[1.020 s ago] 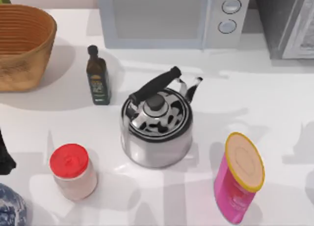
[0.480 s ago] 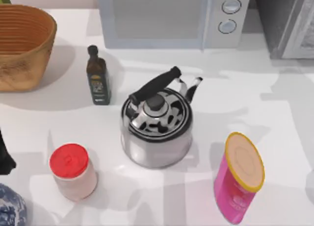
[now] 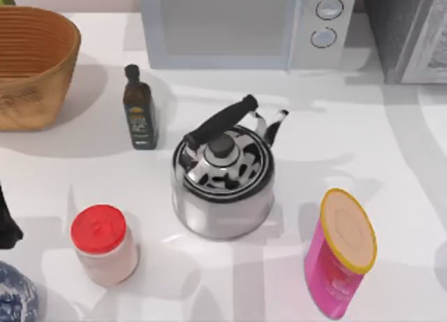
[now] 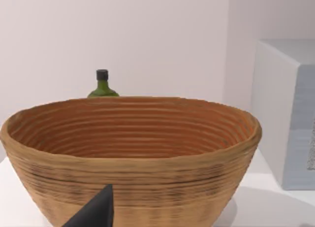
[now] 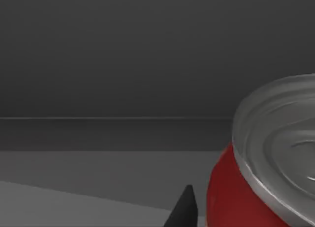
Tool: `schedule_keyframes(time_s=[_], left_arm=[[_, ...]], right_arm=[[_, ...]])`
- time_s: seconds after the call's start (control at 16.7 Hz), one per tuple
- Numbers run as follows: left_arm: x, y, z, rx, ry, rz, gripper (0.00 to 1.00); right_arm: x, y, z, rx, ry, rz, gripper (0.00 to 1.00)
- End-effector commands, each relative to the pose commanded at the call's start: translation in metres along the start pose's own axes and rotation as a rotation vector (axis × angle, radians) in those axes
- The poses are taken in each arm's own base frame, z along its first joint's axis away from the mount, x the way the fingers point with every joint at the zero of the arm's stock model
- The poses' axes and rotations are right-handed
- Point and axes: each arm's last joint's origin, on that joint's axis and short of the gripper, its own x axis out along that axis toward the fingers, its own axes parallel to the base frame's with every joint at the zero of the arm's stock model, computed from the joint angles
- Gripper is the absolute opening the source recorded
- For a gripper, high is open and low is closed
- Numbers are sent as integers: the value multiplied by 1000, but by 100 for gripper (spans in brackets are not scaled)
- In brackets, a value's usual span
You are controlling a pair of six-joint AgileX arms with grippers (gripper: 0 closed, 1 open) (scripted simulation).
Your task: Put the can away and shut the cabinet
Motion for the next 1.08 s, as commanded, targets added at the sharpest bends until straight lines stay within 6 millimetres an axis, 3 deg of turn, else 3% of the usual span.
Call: schedule_keyframes(time_s=[0.18,0.6,0.78,1.08], left_arm=[[0,0,0,0,0,0,100],[0,0,0,0,0,0,100],[0,0,0,0,0,0,100],[0,0,0,0,0,0,100]], right_arm=[[11,4,7,0,3,2,0],[15,4,7,1,7,1,0],[37,7,11,-3,31,6,0],[90,9,31,-2,24,0,0]])
